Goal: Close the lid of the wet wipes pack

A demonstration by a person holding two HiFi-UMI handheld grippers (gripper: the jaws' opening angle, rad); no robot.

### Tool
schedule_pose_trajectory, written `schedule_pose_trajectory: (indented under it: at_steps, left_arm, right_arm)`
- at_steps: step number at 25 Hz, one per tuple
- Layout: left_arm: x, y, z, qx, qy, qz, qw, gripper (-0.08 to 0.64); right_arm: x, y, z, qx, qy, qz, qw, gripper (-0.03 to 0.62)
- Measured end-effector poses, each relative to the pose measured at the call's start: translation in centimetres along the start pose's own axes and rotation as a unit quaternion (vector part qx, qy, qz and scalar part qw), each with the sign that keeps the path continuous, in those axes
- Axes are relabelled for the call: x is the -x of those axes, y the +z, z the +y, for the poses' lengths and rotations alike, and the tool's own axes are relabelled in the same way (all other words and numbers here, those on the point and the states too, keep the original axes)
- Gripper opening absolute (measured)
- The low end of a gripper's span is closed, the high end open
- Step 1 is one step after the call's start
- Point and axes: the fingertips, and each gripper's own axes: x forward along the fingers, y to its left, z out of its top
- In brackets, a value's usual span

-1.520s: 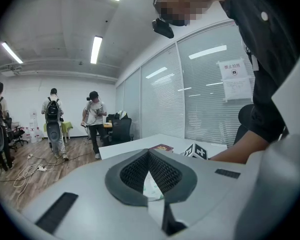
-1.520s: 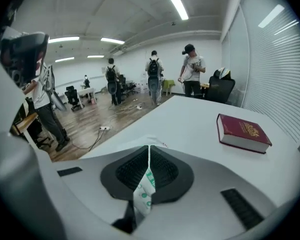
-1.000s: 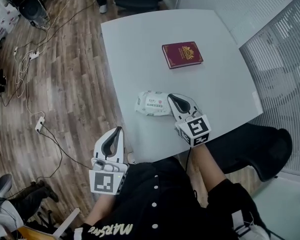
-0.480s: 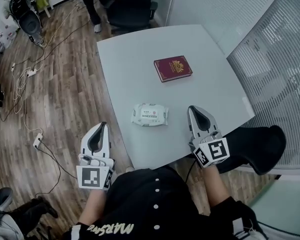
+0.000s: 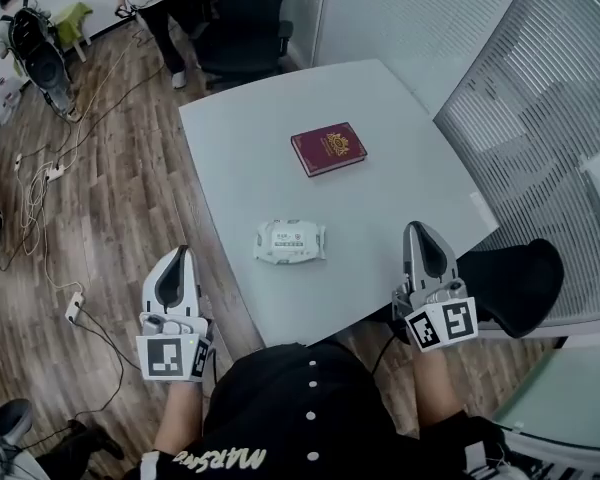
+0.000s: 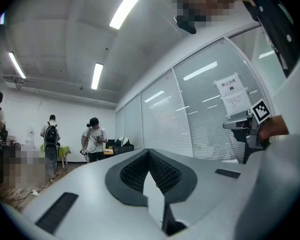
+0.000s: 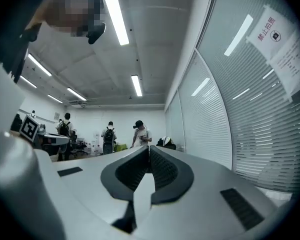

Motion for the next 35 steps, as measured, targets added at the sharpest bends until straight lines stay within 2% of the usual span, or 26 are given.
schedule_pose_trajectory:
  at_steps: [5,8,20,25,28,32,35]
  left_arm:
    - [0.2,0.8,0.5,-0.024,0.001,-0.011,0.9996,0.009]
    - [0.3,0.9,0.4,-0.027,0.000,-0.011,0.9996,0.009]
    - [0.7,1.1,0.4,-0.031,0.000,-0.012,0.9994,0.009]
    - [0.7,0.9,0.2,-0.020,0.001,-0.004,0.9998,0.009]
    - [0.7,1.0,0.1,-0.029,-0.003,-0.011,0.9995,0.009]
    - [0.8,1.0,-0.4,-0.010,-0.005,-0.004,0.9999,0.009]
    - [0.8,1.3,-0.3,-0.025,-0.009,-0.017,0.9995,0.009]
  right_arm:
    - [1.1,0.9,-1.3,-0.013,-0.029,-0.020,0.999,0.034]
    - [1.2,0.8,-1.2,-0.021,-0.028,-0.021,0.999,0.034]
    - [0.8,0.5,0.1,0.008,-0.018,-0.013,1.000,0.032]
    - [0.7,0.5,0.7,0.007,-0.010,-0.012,1.000,0.031]
    - [0.7,0.5,0.9,0.009,-0.008,-0.011,1.000,0.032]
    - [0.8,0.4,1.0,0.016,-0.008,-0.008,1.000,0.032]
    - [0.9,0.3,1.0,0.019,-0.008,-0.006,1.000,0.031]
